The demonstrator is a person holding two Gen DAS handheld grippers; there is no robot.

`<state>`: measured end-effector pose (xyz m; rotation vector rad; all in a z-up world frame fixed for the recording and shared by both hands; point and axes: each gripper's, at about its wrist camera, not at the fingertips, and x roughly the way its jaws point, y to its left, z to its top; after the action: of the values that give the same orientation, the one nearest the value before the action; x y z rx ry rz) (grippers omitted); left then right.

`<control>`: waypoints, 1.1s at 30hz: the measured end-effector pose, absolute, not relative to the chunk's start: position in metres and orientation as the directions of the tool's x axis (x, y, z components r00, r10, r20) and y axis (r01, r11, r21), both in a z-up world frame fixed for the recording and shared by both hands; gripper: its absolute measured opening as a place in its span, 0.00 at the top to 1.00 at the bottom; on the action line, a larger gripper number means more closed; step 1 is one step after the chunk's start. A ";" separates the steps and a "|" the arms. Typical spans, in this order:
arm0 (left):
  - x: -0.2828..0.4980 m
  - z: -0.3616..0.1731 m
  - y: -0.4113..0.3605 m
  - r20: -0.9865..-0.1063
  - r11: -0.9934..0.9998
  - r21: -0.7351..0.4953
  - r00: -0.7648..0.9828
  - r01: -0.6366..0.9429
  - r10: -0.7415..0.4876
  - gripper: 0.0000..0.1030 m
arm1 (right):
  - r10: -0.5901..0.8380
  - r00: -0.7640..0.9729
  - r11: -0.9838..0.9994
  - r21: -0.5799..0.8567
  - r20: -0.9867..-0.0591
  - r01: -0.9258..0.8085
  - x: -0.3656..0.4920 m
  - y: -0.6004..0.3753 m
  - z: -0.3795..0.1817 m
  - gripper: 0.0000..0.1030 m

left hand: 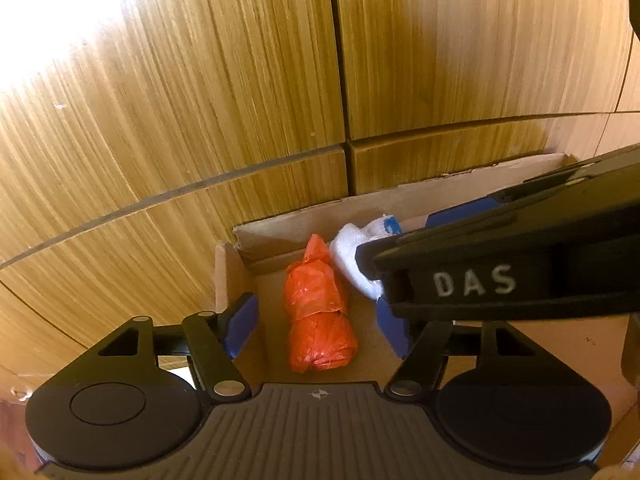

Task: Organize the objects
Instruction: 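Carry both bundles into the cardboard tray and open both grippers, then move both tools back over the sock pile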

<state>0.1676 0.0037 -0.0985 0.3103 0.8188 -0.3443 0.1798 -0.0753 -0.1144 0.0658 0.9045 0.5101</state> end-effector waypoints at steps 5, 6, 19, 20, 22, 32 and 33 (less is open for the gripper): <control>0.160 -0.088 0.010 -0.761 0.910 0.087 0.616 0.405 -0.201 0.22 | 0.431 0.522 0.884 0.227 -0.737 -0.409 0.168 -0.081 -0.101 0.50; 0.160 -0.084 0.010 -0.765 0.914 0.071 0.609 0.400 -0.207 0.19 | 0.423 0.528 0.886 0.214 -0.737 -0.411 0.163 -0.082 -0.098 0.47; 0.140 -0.052 0.021 -0.825 0.916 -0.047 0.502 0.397 -0.260 0.01 | 0.352 0.596 0.869 0.015 -0.721 -0.495 0.124 -0.102 -0.042 0.16; 0.133 -0.049 0.024 -0.823 0.915 -0.050 0.502 0.400 -0.265 0.01 | 0.348 0.602 0.875 0.019 -0.719 -0.484 0.120 -0.105 -0.039 0.16; 0.118 -0.041 0.032 -0.819 0.916 -0.061 0.505 0.396 -0.273 0.01 | 0.356 0.603 0.875 0.027 -0.714 -0.484 0.109 -0.113 -0.033 0.16; 0.033 -0.012 0.059 -0.813 0.911 -0.113 0.490 0.397 -0.315 0.01 | 0.370 0.619 0.853 -0.011 -0.693 -0.522 0.027 -0.142 -0.007 0.11; 0.023 -0.011 0.060 -0.812 0.908 -0.119 0.487 0.402 -0.322 0.01 | 0.370 0.619 0.852 -0.014 -0.692 -0.524 0.019 -0.145 -0.006 0.11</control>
<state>0.0228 0.0602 -0.0113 0.0906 0.9668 -0.4411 0.0193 -0.1449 -0.0064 -0.2234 0.7411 0.5190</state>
